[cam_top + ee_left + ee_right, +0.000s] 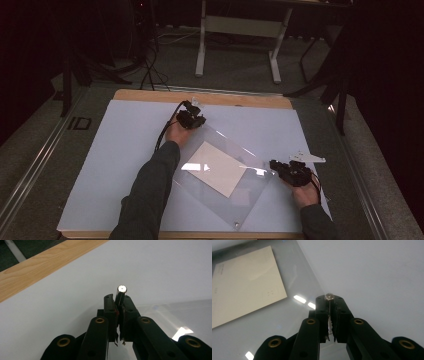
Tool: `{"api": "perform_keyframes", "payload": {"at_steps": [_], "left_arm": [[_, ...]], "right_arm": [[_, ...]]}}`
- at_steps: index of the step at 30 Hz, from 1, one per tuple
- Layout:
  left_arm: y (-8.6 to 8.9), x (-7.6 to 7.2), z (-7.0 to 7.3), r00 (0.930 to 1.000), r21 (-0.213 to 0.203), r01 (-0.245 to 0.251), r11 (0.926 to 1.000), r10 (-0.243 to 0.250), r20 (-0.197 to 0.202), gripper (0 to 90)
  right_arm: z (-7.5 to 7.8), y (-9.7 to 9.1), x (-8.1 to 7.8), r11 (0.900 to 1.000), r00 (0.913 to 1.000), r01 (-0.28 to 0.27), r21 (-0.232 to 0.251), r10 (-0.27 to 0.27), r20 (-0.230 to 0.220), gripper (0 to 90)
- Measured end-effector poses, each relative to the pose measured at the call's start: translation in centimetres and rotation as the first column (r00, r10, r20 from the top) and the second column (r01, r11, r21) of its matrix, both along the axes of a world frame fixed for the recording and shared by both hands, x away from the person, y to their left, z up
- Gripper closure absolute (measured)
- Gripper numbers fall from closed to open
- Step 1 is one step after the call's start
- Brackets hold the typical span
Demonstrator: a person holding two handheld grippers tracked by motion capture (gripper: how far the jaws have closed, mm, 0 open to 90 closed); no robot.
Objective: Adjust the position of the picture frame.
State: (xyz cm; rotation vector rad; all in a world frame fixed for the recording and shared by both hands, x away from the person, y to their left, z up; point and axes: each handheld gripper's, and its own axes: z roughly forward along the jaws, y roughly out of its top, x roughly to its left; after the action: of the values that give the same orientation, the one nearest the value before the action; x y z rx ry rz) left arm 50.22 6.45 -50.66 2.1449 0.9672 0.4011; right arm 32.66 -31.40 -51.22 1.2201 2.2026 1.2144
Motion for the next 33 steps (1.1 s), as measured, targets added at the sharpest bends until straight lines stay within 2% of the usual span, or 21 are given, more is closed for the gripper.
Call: {"api": "perform_keyframes", "payload": {"at_steps": [14, 18, 33], "left_arm": [[1.5, -0.8, 1.2, 0.9997, 0.02, 0.008, 0.9998, -0.007, -0.021, 85.6], [2.1, -1.0, 1.7, 0.9999, 0.016, -0.01, 0.9998, 0.01, -0.013, 85.6], [4.7, -1.6, 3.1, 0.9978, 0.009, -0.058, 0.9983, 0.058, -0.032, 85.5]], "right_arm": [[0.8, 0.4, 0.5, 0.9998, 0.9998, -0.021, 0.003, 0.021, 0.002, 83.7], [1.1, 0.8, 0.8, 0.9997, 0.9998, -0.022, 0.011, 0.022, 0.001, 83.3], [2.8, 2.4, 2.5, 0.9991, 0.9991, -0.039, 0.018, 0.039, 0.019, 83.0]]}}
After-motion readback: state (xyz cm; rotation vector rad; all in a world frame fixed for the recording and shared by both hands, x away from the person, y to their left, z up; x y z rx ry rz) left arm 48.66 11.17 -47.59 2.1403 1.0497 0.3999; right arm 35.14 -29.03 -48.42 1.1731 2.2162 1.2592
